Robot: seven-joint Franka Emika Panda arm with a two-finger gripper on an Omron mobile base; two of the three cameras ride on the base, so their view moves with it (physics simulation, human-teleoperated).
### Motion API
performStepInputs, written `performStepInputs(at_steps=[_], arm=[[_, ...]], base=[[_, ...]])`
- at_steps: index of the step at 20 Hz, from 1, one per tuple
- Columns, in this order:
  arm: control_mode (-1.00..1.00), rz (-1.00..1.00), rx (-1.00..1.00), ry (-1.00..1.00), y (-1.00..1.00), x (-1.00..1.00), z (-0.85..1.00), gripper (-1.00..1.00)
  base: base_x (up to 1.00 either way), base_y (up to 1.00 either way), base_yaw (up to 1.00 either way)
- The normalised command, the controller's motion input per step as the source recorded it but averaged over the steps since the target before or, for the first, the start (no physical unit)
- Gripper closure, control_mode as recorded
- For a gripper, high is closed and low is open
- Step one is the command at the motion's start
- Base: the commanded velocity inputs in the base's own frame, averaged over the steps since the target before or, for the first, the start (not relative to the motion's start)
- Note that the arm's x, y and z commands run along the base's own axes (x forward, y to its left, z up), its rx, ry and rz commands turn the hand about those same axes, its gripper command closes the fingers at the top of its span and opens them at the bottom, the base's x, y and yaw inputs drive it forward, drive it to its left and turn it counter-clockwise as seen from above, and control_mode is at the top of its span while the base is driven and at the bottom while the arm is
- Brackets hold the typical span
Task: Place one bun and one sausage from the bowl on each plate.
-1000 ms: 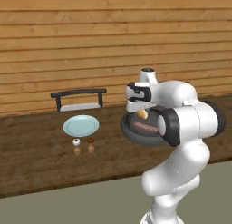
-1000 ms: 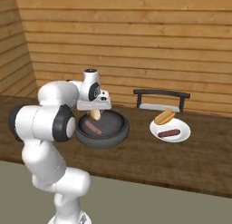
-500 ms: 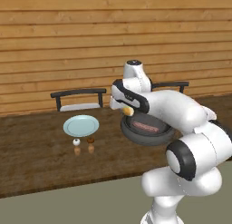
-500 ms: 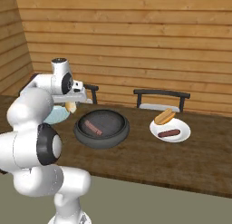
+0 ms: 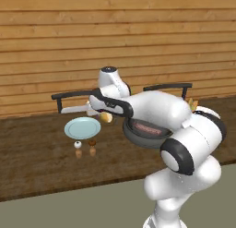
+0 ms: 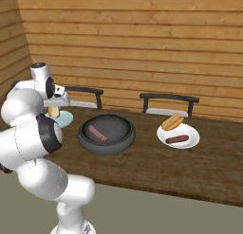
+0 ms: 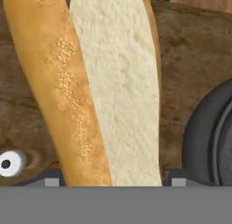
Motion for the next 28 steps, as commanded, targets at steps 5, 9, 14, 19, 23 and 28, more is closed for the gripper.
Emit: performStepInputs(at_steps=[5, 9, 14, 19, 23, 28], arm=[[-1.0, -0.08, 0.0, 0.01, 0.85, 0.11, -0.31, 1.0], [-1.0, -0.21, 0.0, 0.0, 0.4, 0.26, -0.45, 1.0], [-1.0, -0.25, 0.0, 0.02, 0.3, 0.44, -0.39, 1.0], [-1.0, -0.24, 0.02, 0.04, 0.28, 0.35, -0.33, 1.0], [-1.0, -0.24, 0.03, 0.06, 0.24, 0.32, -0.25, 1.0], [-1.0, -0.24, 0.03, 0.07, 0.11, 0.47, -0.39, 1.0]], base=[[0.0, 0.0, 0.0], [0.0, 0.0, 0.0], [0.0, 0.0, 0.0], [0.0, 0.0, 0.0], [0.0, 0.0, 0.0], [0.0, 0.0, 0.0]])
